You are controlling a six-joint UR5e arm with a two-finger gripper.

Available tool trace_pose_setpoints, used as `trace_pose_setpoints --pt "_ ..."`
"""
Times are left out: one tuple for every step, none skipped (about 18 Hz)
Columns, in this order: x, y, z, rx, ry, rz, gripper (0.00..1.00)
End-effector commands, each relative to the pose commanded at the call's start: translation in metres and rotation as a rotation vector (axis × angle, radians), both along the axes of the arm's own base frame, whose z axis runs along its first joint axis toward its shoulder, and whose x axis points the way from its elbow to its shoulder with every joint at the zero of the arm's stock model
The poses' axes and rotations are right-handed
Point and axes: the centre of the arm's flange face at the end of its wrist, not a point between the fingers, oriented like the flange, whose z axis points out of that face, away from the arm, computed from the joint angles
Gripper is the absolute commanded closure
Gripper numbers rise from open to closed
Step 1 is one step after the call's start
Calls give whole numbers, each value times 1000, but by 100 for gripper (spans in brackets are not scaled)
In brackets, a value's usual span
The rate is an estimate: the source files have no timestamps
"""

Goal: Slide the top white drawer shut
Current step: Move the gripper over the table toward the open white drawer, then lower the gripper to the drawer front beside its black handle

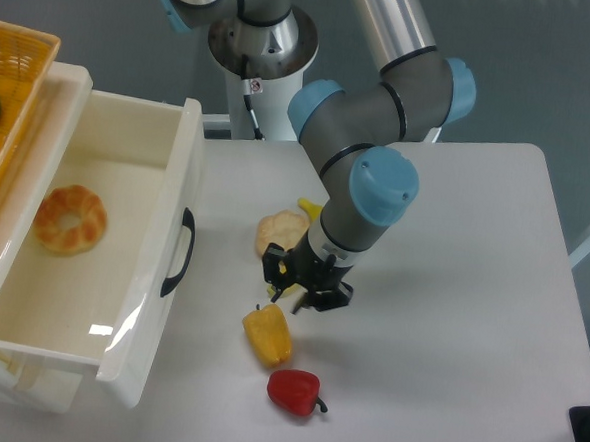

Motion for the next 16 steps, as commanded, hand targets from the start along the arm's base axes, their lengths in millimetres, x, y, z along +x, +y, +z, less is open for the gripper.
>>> trace_pose_setpoints --pt "4 -4 3 -20 -26 2 100" --pt "8 -8 9 -30 -40 0 100" --pt "10 -10 12 -35 -52 2 100" --pt "12 -9 13 -32 -64 3 100" --pt "15 -7 15 -16 -84 7 100" --pt "18 -6 19 5 -101 14 100" --pt "19 -5 23 23 -111 18 100" --pt "23 -2 24 35 -119 16 100" --pt "28 3 26 46 -126 8 100" --pt "31 5 28 54 -131 10 100" --pt "33 7 28 53 -137 17 100" --pt "35 8 29 52 -140 24 100" --pt "38 9 32 58 -140 21 100" --pt "39 10 33 62 -142 20 100" --pt "39 10 33 62 -145 25 100" --pt "40 11 34 66 -150 29 100"
